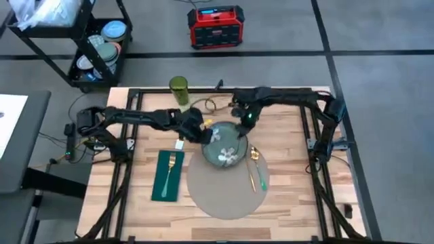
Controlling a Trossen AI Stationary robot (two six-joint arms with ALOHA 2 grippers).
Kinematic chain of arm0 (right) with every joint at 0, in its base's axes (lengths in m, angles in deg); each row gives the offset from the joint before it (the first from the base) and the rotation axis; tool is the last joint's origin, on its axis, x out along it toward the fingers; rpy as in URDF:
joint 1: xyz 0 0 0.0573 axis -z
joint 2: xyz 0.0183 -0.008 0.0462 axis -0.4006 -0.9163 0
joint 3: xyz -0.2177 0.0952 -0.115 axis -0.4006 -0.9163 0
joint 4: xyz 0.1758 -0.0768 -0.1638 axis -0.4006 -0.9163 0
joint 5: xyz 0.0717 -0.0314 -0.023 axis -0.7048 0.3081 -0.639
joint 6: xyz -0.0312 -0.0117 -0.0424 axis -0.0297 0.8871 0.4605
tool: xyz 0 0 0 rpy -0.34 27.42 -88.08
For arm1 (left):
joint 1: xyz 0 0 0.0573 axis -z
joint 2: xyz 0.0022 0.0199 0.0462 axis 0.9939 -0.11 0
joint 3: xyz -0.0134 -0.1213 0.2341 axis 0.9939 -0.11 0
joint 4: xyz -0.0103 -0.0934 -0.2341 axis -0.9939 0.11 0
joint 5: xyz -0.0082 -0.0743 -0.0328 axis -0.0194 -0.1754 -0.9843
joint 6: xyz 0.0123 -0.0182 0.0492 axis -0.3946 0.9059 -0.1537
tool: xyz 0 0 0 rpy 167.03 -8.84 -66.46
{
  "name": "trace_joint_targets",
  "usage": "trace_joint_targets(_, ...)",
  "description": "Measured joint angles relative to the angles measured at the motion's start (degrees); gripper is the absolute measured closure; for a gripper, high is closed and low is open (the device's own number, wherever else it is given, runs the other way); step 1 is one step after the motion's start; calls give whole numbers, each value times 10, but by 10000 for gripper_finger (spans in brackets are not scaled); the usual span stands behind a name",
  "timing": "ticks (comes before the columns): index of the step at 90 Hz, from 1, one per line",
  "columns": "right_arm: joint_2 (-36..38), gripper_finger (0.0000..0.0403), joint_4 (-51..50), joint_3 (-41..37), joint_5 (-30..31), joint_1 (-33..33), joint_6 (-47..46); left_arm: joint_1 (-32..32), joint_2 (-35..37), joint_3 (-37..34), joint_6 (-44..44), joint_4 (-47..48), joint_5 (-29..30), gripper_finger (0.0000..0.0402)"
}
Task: Set table place
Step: Put the green plate on the gray table mat
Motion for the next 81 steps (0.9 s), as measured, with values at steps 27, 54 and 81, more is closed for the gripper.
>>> trace_joint_targets(27,0,400,14,-21,-15,-77,-19,111,-3,-5,59,-8,-10,400)
trace_joint_targets(54,-1,401,47,-26,-37,-106,-39,157,-3,-88,155,-129,-44,400)
trace_joint_targets(81,-44,402,76,-26,-71,-124,-36,173,-4,-102,179,-137,-68,400)
